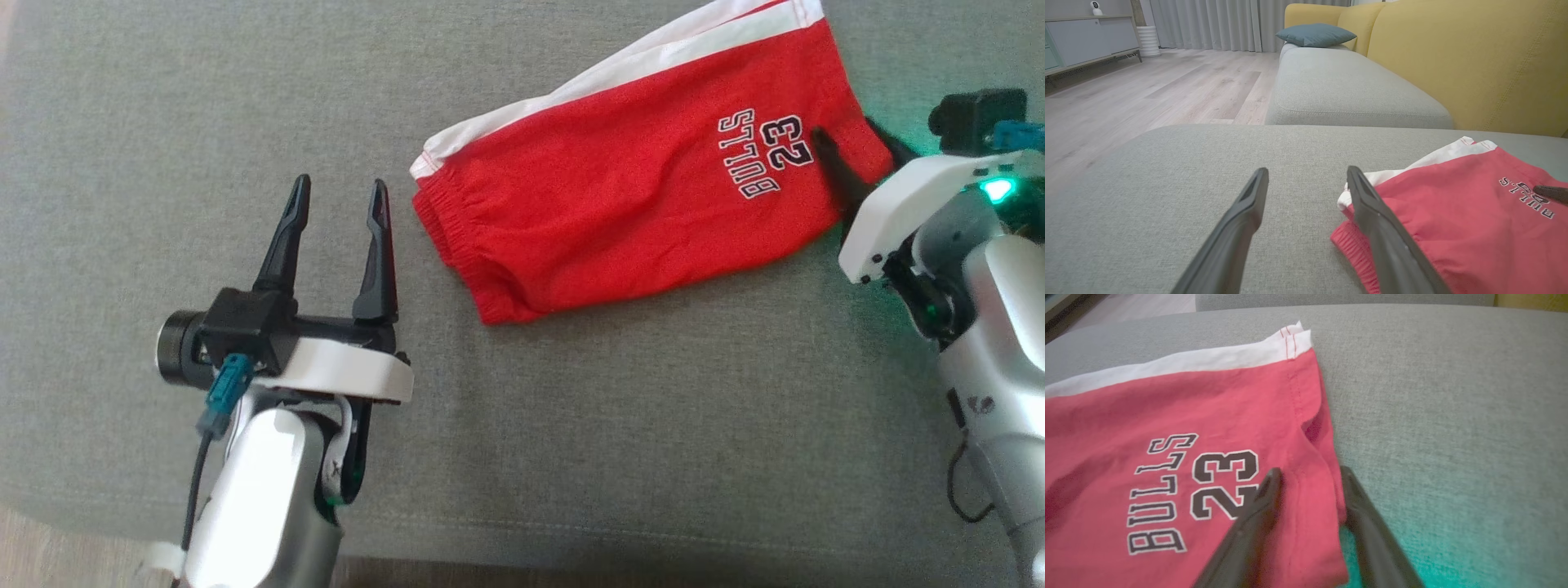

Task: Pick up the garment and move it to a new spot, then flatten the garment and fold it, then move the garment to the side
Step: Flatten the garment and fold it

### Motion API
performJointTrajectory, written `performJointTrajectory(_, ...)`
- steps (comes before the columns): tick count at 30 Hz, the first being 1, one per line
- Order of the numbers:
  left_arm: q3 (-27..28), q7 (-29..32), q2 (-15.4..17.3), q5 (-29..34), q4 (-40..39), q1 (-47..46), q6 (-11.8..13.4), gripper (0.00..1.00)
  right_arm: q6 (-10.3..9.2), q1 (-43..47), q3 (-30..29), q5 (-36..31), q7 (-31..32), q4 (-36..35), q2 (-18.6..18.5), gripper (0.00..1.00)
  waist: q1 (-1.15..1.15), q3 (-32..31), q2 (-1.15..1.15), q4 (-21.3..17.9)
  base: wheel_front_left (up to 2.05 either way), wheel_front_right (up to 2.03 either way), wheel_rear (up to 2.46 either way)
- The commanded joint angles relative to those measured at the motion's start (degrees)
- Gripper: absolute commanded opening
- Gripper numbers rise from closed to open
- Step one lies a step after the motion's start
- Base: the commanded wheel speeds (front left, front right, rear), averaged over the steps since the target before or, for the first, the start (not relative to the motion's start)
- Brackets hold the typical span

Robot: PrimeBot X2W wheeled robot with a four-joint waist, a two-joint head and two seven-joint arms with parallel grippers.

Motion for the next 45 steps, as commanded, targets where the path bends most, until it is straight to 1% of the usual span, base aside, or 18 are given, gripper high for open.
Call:
performJointTrajectory(1,1.4,-0.3,0.5,0.1,-2.1,-1.6,0.5,1.0,-0.04,1.2,2.0,1.0,0.1,-0.1,0.1,0.0,0.0,-0.3,0.0,-0.6,0.0,0.0,0.0)
performJointTrajectory(6,1.8,-0.3,0.5,0.5,-1.7,-1.0,0.4,1.0,-0.04,4.4,2.0,2.6,-5.3,-2.0,1.3,0.0,0.0,-2.1,0.0,-2.3,0.0,0.0,0.0)
performJointTrajectory(10,2.4,-0.3,0.5,1.0,-1.3,0.2,0.1,1.0,-0.04,10.6,0.3,3.1,-9.8,-5.3,3.3,0.0,0.0,-4.3,0.0,-4.0,0.0,0.0,0.0)
performJointTrajectory(13,3.0,-0.3,0.5,1.4,-0.9,1.3,-0.2,1.0,-0.04,16.3,-2.1,3.0,-11.9,-8.0,5.0,0.0,0.0,-6.1,0.0,-5.3,0.0,0.0,0.0)
performJointTrajectory(14,3.0,-0.3,0.5,1.4,-0.9,1.3,-0.2,1.0,-0.04,16.3,-2.1,3.0,-11.9,-8.0,5.0,0.0,0.0,-6.1,0.0,-5.3,0.0,0.0,0.0)
performJointTrajectory(20,3.7,-0.3,0.5,1.7,-0.2,3.3,-0.9,1.0,-0.04,26.0,-9.3,1.3,-13.6,-12.6,7.8,0.0,0.0,-8.9,0.0,-6.6,0.0,0.0,0.0)
performJointTrajectory(24,3.8,-0.3,0.5,1.8,0.3,4.4,-1.3,1.0,-0.04,29.3,-12.7,-0.2,-12.7,-14.1,9.1,0.0,0.0,-10.4,0.0,-6.7,0.0,0.0,0.0)
performJointTrajectory(27,3.7,-0.3,0.5,1.8,0.6,5.2,-1.6,1.0,-0.04,30.5,-14.2,-1.7,-11.7,-15.5,9.9,0.0,0.0,-11.2,0.0,-6.7,0.0,0.0,0.0)
performJointTrajectory(30,3.6,-0.3,0.5,1.7,1.0,5.7,-1.8,1.0,-0.04,30.2,-14.1,-3.8,-10.2,-17.9,10.2,0.0,0.0,-12.1,0.0,-6.5,0.0,0.0,0.0)
performJointTrajectory(33,3.3,-0.3,0.5,1.5,1.3,6.0,-2.0,1.0,-0.04,28.2,-11.9,-5.7,-8.5,-20.8,10.1,0.0,0.0,-12.8,0.0,-6.2,0.0,0.0,0.0)
performJointTrajectory(35,3.2,-0.3,0.5,1.3,1.4,6.2,-2.0,1.0,-0.04,26.2,-8.8,-6.7,-7.3,-22.6,10.0,0.0,0.0,-13.3,0.0,-5.8,0.0,0.0,0.0)
performJointTrajectory(40,2.4,-0.3,0.5,0.8,1.6,6.3,-2.0,1.0,-0.04,20.7,2.7,-5.9,-4.9,-25.0,11.5,0.0,0.0,-14.3,0.0,-4.5,0.0,0.0,0.0)
performJointTrajectory(45,1.6,-0.3,0.5,0.2,1.4,6.4,-1.8,1.0,-0.04,16.9,12.8,-2.1,-5.1,-22.5,14.1,0.0,0.0,-14.3,0.0,-2.6,0.0,0.0,0.0)
